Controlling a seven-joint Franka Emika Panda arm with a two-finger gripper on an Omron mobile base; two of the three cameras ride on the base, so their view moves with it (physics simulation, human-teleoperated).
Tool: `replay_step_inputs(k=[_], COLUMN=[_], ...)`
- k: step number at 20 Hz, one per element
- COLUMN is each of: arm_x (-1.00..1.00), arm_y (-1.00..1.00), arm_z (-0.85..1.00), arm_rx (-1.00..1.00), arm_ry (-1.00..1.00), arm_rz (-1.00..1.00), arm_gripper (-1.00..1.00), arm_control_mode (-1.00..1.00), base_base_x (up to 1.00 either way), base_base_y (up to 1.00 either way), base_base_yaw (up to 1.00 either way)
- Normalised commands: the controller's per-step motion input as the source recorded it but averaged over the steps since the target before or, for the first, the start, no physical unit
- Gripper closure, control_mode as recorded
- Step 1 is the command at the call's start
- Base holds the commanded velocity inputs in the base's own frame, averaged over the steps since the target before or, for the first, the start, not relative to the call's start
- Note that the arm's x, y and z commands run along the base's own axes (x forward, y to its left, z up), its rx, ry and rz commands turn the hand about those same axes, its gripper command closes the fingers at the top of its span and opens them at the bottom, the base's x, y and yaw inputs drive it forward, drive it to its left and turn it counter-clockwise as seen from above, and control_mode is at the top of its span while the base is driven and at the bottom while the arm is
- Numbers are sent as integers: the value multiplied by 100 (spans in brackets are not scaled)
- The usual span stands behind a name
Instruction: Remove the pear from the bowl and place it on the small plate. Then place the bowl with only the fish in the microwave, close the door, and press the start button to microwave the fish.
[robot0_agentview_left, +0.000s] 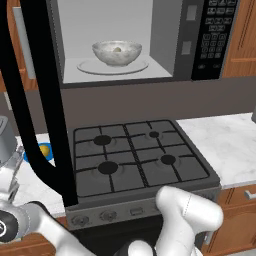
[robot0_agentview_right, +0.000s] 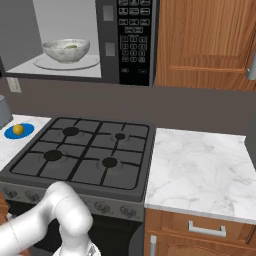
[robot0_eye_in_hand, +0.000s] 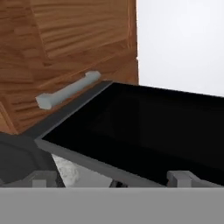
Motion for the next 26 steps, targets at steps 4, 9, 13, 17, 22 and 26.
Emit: replay_step_inputs(k=[4,9,13,17,22,26], arm_x=[3,-9,-31,-38,-54,-75], arm_y=[45,5,-52,-79,-98,-100], arm_z=[14,68,14,3,25,36], arm_rx=[-12,-3,0,0,4,7], arm_ry=[14,8,0,-2,-7,-10], arm_rz=[-22,-24,-15,-16,-15,-15], arm_gripper=[-100,-100,-100,-100,-100,-100], arm_control_mode=[-100,-100,-100,-100,-100,-100], base_base_x=[0,0,0,0,0,0], base_base_y=[0,0,0,0,0,0], base_base_yaw=[0,0,0,0,0,0])
